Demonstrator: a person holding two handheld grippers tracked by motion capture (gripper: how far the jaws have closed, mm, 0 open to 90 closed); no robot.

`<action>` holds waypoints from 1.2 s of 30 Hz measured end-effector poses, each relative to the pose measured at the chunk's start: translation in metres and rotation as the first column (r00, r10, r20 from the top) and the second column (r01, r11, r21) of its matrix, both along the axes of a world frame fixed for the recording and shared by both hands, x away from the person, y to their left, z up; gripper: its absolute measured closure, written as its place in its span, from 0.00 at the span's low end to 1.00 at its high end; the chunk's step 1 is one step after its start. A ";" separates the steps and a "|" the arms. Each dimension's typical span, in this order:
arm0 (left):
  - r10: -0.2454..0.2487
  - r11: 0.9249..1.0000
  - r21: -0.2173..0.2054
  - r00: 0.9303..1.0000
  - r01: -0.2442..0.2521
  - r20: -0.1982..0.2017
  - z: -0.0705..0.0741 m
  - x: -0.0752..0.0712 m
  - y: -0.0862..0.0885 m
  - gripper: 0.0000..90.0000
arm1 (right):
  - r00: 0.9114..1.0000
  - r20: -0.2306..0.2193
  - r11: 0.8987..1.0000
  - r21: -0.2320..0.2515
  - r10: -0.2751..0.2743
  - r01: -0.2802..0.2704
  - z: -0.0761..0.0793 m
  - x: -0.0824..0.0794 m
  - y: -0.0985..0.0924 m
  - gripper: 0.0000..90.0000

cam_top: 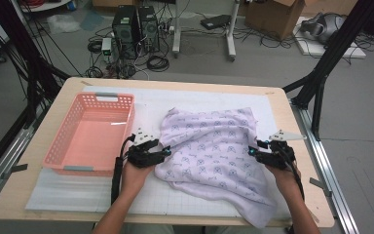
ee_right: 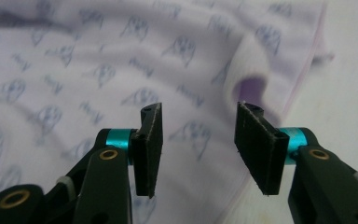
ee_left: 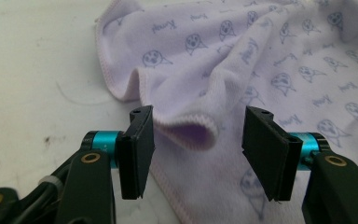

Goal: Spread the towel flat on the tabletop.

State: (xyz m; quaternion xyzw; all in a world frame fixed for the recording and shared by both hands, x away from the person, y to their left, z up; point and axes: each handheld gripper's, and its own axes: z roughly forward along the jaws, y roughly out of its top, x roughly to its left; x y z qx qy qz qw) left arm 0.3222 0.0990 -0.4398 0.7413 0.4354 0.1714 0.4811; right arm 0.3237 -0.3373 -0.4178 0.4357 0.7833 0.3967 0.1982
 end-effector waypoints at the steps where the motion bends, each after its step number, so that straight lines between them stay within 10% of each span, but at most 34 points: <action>1: 0.000 1.000 0.000 1.000 0.000 -0.005 -0.001 -0.002 0.002 0.48 | 1.000 -0.008 1.000 0.004 0.004 -0.004 -0.004 -0.005 -0.002 0.56; 9: -0.057 0.998 0.001 0.995 0.058 -0.080 -0.011 -0.011 0.000 0.47 | 0.996 -0.048 0.997 -0.006 0.077 -0.077 -0.024 -0.029 -0.007 0.52; 12: -0.113 0.991 0.065 0.989 0.120 -0.094 -0.012 -0.011 -0.009 0.53 | 0.991 -0.091 0.995 -0.010 0.098 -0.099 -0.030 -0.027 -0.001 0.55; 17: -0.096 0.992 0.076 0.989 0.105 -0.110 -0.012 -0.008 -0.013 0.97 | 0.991 -0.058 0.991 -0.056 0.117 -0.120 -0.029 -0.024 0.006 0.96; 19: -0.063 0.995 0.068 0.995 0.069 -0.074 -0.009 -0.003 -0.011 0.98 | 0.992 -0.049 0.990 -0.075 0.117 -0.121 -0.028 -0.021 0.009 0.98; 27: 0.048 0.999 0.004 0.999 -0.048 -0.012 0.008 0.033 -0.007 0.98 | 0.999 0.039 0.998 -0.055 -0.003 0.005 -0.023 0.016 0.004 0.98; 36: 0.100 0.995 -0.021 0.994 -0.099 0.041 0.005 0.069 -0.017 0.98 | 0.984 0.104 0.988 -0.037 -0.146 0.150 -0.018 0.055 -0.002 0.98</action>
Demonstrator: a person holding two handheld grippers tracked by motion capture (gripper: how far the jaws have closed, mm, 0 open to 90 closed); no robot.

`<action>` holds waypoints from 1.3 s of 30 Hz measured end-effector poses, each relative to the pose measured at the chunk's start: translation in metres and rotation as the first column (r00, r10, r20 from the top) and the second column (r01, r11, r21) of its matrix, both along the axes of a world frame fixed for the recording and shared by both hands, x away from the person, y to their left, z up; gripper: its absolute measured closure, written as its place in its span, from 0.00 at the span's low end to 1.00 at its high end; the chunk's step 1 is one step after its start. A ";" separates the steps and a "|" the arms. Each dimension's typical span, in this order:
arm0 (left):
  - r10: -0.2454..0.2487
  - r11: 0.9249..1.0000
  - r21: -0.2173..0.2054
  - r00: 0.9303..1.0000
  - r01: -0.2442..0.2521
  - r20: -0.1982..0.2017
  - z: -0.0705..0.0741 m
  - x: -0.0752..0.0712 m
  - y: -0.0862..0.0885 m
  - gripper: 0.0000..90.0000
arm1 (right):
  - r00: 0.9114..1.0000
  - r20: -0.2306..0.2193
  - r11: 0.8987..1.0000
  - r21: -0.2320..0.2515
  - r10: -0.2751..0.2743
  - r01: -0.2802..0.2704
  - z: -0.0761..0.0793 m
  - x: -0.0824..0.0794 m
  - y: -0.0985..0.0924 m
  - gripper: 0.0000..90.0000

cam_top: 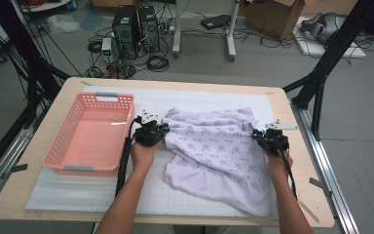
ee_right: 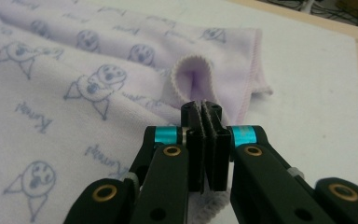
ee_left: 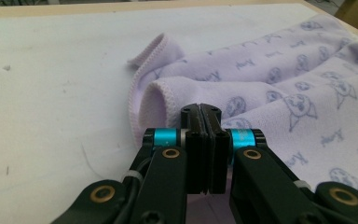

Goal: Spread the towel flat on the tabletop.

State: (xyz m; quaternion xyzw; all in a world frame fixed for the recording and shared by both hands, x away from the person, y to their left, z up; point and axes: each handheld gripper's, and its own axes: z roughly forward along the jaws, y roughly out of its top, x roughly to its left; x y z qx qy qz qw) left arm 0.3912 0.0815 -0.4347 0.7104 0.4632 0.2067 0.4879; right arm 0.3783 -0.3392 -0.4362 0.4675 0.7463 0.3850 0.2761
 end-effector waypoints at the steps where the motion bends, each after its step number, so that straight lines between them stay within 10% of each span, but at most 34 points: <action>1: 0.006 1.000 -0.007 1.000 -0.006 0.003 -0.001 0.000 0.000 0.97 | 1.000 0.002 1.000 0.006 -0.012 0.012 0.000 0.003 0.000 0.98; 6: -0.054 0.997 -0.057 0.998 0.053 -0.015 -0.001 -0.008 0.002 0.61 | 0.999 -0.016 0.999 0.024 -0.047 0.047 0.002 0.004 -0.003 0.87; 14: -0.114 0.993 -0.032 0.993 0.114 -0.002 -0.003 -0.040 0.016 0.54 | 0.999 0.022 0.998 0.049 -0.031 0.030 0.018 -0.033 -0.013 0.78; 21: -0.167 0.984 -0.065 0.986 0.166 -0.011 -0.010 -0.084 0.026 0.56 | 1.000 -0.012 0.998 0.052 0.024 -0.023 0.007 -0.084 -0.020 0.76; 27: -0.254 0.966 -0.071 0.963 0.248 -0.093 -0.016 -0.114 0.021 0.57 | 0.993 -0.076 0.995 0.045 0.090 -0.087 -0.002 -0.120 -0.018 0.74; 32: -0.252 0.968 -0.032 0.951 0.251 -0.179 -0.019 -0.123 0.008 0.57 | 0.991 -0.084 0.994 0.025 0.108 -0.107 -0.003 -0.141 -0.015 0.72; 36: -0.199 0.975 0.062 0.964 0.213 -0.176 -0.018 -0.137 0.002 0.97 | 0.989 -0.107 0.995 0.010 0.101 -0.100 -0.008 -0.154 -0.018 0.70; 39: -0.159 0.981 0.081 0.973 0.175 -0.168 -0.016 -0.154 0.011 0.98 | 0.988 -0.118 0.995 0.021 0.098 -0.096 -0.009 -0.158 -0.020 0.70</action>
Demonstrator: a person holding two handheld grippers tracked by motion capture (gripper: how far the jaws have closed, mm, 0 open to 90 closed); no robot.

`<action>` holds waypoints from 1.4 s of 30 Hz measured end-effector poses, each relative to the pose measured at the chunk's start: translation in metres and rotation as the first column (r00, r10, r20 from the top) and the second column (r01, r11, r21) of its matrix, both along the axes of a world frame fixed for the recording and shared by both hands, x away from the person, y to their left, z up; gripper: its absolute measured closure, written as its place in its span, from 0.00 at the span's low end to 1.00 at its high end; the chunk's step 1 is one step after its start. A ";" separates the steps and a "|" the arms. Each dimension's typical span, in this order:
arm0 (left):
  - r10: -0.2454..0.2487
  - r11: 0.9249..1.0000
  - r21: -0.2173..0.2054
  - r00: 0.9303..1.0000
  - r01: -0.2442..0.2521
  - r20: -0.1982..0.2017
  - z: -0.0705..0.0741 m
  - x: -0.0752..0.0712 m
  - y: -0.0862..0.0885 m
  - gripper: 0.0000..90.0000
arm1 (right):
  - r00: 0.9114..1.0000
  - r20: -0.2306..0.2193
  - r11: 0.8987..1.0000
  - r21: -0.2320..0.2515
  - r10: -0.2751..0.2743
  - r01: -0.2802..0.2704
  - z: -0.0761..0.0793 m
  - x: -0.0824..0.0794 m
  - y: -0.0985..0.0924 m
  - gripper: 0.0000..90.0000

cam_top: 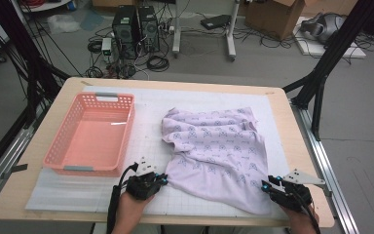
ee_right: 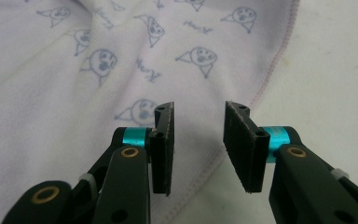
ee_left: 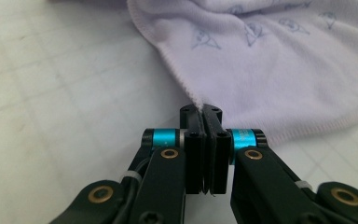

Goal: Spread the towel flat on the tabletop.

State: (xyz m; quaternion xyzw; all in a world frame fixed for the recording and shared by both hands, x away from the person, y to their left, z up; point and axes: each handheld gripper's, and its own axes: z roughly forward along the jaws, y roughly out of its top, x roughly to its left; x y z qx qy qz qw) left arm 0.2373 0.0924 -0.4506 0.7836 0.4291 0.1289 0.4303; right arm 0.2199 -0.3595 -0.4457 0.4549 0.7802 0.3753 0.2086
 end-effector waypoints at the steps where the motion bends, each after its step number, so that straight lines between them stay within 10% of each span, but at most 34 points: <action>1: 0.008 1.000 -0.013 1.000 -0.008 0.003 0.000 -0.007 0.005 0.98 | 1.000 0.002 1.000 0.007 0.003 -0.003 -0.001 -0.001 0.000 0.70; 11: -0.012 0.997 -0.077 1.000 0.011 -0.004 -0.006 -0.069 0.046 0.96 | 0.998 -0.029 0.999 -0.008 0.051 -0.051 -0.003 0.002 0.022 0.68; 13: -0.018 0.996 -0.088 1.000 0.020 0.020 -0.006 -0.070 0.048 0.83 | 0.999 -0.032 0.999 -0.011 0.042 -0.042 -0.002 0.002 0.024 0.67; 17: 0.011 0.989 -0.145 0.999 -0.004 0.051 -0.003 -0.059 0.049 0.61 | 0.999 -0.036 0.999 -0.033 0.025 -0.026 -0.001 -0.003 0.023 0.74; 20: 0.007 0.988 -0.152 0.998 0.002 0.060 -0.001 -0.047 0.044 0.57 | 0.997 -0.050 0.997 -0.052 0.054 -0.056 0.001 -0.008 0.021 0.98; 24: 0.011 0.987 -0.160 0.998 -0.001 0.057 0.002 -0.026 0.033 0.54 | 0.997 -0.062 0.990 -0.133 0.036 -0.044 0.007 -0.019 0.013 0.99; 31: -0.018 0.996 -0.088 1.000 0.017 -0.008 -0.005 0.008 0.001 0.51 | 0.999 -0.032 1.000 -0.027 -0.004 0.003 0.007 -0.025 -0.004 0.77; 33: 0.000 0.999 -0.040 1.000 0.001 0.013 -0.004 0.007 -0.004 0.57 | 0.999 -0.032 0.999 -0.022 -0.024 0.023 0.005 -0.023 -0.004 0.73; 36: 0.002 1.000 -0.011 1.000 -0.002 0.011 -0.003 0.001 -0.006 0.95 | 0.999 -0.045 1.000 -0.015 -0.020 0.019 0.001 -0.019 -0.001 0.70; 42: 0.064 0.998 -0.015 0.997 -0.064 0.033 -0.002 -0.029 0.025 0.98 | 0.999 -0.051 1.000 0.000 -0.012 0.012 -0.002 -0.015 0.007 0.68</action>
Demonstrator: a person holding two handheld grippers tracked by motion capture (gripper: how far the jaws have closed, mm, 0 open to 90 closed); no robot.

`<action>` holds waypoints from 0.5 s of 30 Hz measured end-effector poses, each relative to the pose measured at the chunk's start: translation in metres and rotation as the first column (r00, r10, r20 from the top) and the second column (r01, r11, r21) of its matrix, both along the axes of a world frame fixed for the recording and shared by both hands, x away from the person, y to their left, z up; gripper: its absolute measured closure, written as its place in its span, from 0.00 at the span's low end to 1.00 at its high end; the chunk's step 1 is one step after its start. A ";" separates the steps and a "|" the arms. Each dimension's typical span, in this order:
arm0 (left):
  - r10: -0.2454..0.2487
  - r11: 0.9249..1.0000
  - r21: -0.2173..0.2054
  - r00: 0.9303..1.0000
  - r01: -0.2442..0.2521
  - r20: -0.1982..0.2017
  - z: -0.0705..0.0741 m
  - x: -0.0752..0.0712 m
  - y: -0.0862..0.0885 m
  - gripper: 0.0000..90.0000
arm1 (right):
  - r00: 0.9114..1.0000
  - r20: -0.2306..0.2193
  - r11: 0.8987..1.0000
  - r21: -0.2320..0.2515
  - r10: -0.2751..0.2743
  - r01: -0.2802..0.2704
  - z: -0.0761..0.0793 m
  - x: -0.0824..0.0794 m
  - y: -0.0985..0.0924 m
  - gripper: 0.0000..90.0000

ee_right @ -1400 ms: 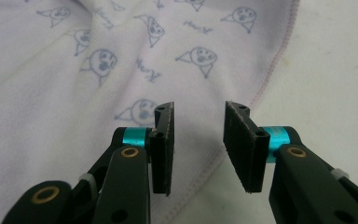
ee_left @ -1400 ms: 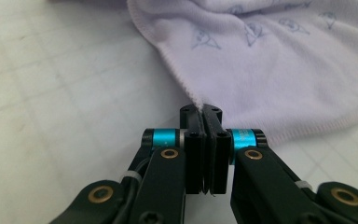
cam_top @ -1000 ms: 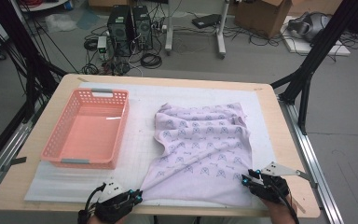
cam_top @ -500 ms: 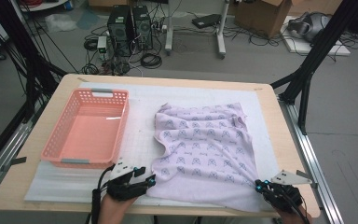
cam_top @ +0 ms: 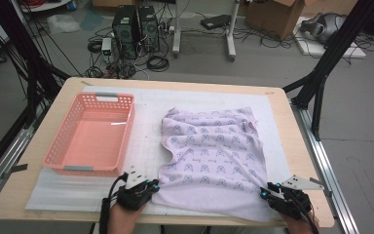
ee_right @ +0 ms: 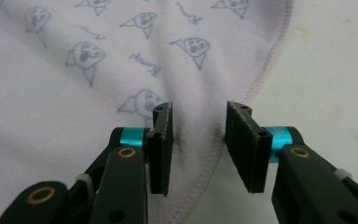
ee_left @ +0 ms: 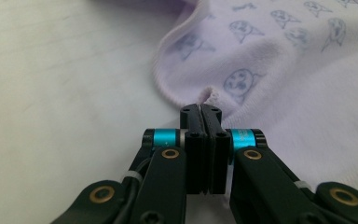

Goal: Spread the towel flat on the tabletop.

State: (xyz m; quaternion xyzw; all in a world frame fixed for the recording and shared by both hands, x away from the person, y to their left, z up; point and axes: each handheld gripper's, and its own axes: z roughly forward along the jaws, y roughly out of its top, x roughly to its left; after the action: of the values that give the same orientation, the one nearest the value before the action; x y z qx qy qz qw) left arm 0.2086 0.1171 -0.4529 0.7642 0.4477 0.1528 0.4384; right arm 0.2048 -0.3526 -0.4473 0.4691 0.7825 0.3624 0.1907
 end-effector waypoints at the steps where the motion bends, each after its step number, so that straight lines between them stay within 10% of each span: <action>1: 0.011 1.000 -0.005 1.000 -0.011 0.001 0.000 -0.006 0.008 0.98 | 1.000 -0.004 1.000 0.007 0.010 -0.010 0.000 0.000 0.002 0.68; 10: 0.012 1.000 0.006 1.000 -0.012 0.016 0.000 -0.054 0.039 0.98 | 0.999 -0.009 0.999 -0.008 0.053 -0.053 0.000 -0.001 0.024 0.62; 15: 0.003 0.999 -0.041 0.999 -0.001 0.032 -0.002 -0.053 0.036 0.83 | 0.992 -0.008 0.991 -0.038 0.125 -0.125 0.003 -0.008 0.028 0.94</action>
State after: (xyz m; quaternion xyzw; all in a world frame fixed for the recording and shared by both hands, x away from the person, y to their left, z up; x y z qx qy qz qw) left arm 0.1560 0.1533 -0.4548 0.7521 0.4444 0.1562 0.4609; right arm 0.1966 -0.3242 -0.4445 0.4164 0.8176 0.3575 0.1744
